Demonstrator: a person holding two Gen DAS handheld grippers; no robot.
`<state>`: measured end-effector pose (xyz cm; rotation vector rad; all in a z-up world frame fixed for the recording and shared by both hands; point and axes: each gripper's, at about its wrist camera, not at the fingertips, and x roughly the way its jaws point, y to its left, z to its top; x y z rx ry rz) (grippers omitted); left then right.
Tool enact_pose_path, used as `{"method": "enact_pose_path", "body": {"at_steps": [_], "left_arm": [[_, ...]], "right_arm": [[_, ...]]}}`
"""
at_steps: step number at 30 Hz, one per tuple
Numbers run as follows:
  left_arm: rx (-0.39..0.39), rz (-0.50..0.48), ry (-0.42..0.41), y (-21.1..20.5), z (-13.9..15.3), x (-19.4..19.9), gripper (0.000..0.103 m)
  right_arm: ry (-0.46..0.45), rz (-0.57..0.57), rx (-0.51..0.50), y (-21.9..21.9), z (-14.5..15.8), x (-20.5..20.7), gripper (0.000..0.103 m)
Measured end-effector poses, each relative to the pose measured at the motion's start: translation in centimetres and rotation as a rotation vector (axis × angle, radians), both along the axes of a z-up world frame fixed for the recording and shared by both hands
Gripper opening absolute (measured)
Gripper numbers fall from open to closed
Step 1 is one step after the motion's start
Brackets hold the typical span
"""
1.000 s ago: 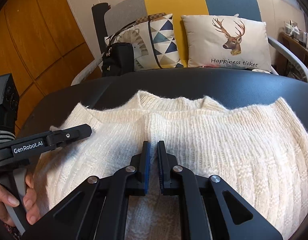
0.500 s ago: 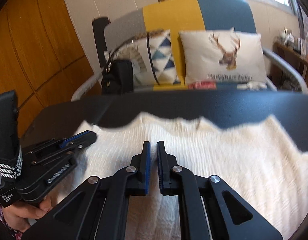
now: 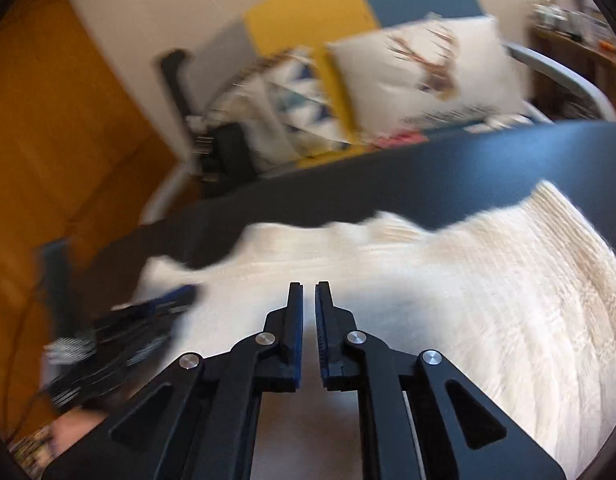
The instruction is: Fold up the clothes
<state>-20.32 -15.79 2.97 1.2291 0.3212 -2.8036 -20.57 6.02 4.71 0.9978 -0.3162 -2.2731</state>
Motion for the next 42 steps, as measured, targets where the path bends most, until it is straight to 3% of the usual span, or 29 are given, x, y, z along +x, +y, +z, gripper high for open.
{"method": "enact_pose_path", "body": {"at_steps": [4,6,8,9,14,20,24,28,31,32,38,40,42], "left_arm": [[0.148,0.011,0.048,-1.6,-1.0,0.8,0.016],[0.186,0.029,0.08,-2.0,-1.1,1.5,0.016],[0.209,0.057,0.104,-2.4,-1.1,2.2,0.016],[0.215,0.077,0.119,-2.6,-1.0,2.6,0.016],[0.224,0.158,0.177,-3.7,-0.8,4.0,0.016],[0.194,0.162,0.194,-3.7,-0.6,3.9,0.017],[0.197,0.153,0.154,-3.8,-1.1,3.2,0.018],[0.19,0.13,0.094,-3.4,-1.5,2.3,0.018],[0.141,0.119,0.057,-2.7,-0.6,2.4,0.018],[0.128,0.112,0.058,-2.4,-0.1,2.8,0.018],[0.099,-0.029,0.013,1.6,1.0,4.9,0.018],[-0.034,-0.105,-0.011,4.3,0.4,5.4,0.018],[-0.238,-0.159,0.031,6.6,-0.3,5.6,0.018]], "right_arm": [[0.074,0.25,0.143,-3.8,1.2,3.7,0.005],[0.073,0.292,0.229,-5.9,0.5,4.2,0.005],[0.03,0.265,0.283,-6.9,-0.7,3.1,0.004],[0.004,0.242,0.269,-6.9,-1.0,2.2,0.0],[-0.097,0.138,0.202,-6.8,-1.8,-1.7,0.0],[-0.039,0.06,0.306,-8.3,-2.5,-3.6,0.0],[-0.063,0.016,0.272,-8.1,-2.9,-6.1,0.0],[-0.041,-0.021,0.118,-5.7,-1.8,-5.8,0.002],[-0.023,-0.084,-0.032,-1.7,-0.5,-3.9,0.003],[-0.024,-0.09,-0.04,-0.5,-0.1,-3.2,0.003],[-0.04,-0.076,0.112,3.9,0.3,-0.2,0.003],[-0.054,-0.054,0.153,4.5,0.0,1.1,0.004],[-0.047,-0.04,0.178,4.7,-0.7,2.2,0.004]]}}
